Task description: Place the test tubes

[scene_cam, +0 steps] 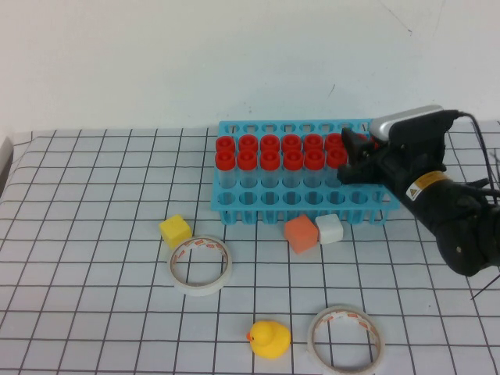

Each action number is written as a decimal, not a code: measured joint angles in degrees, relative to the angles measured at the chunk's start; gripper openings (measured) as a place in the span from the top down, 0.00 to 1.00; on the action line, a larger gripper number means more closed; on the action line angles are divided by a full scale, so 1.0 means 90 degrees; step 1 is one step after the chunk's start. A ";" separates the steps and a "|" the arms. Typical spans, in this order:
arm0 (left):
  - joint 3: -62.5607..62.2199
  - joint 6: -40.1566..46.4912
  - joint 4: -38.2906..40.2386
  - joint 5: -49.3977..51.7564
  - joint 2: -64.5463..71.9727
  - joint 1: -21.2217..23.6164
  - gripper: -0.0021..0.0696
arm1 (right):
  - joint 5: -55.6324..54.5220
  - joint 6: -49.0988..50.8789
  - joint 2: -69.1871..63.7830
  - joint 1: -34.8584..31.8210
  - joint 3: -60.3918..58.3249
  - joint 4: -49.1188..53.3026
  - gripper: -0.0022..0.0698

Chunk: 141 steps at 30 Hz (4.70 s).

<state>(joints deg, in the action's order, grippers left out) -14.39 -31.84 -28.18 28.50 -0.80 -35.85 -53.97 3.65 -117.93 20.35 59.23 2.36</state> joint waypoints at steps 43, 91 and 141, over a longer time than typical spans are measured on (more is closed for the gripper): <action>0.0000 0.0012 0.0000 0.0000 0.0000 0.0000 0.97 | 0.5997 0.4007 1.1938 0.0000 -0.4785 0.5361 0.97; 0.0000 -0.0001 0.0000 0.0000 0.0000 0.0000 0.97 | 0.7651 -0.0289 1.3182 -0.2923 -0.6749 -0.0214 0.97; 0.0000 0.0000 0.0000 0.0000 0.0000 0.0000 0.97 | 0.8156 0.0516 1.3182 -0.2209 -0.6713 0.0690 0.97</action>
<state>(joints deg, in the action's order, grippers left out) -14.39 -31.85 -28.18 28.50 -0.80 -35.85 19.43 8.30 0.70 0.46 -1.18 8.57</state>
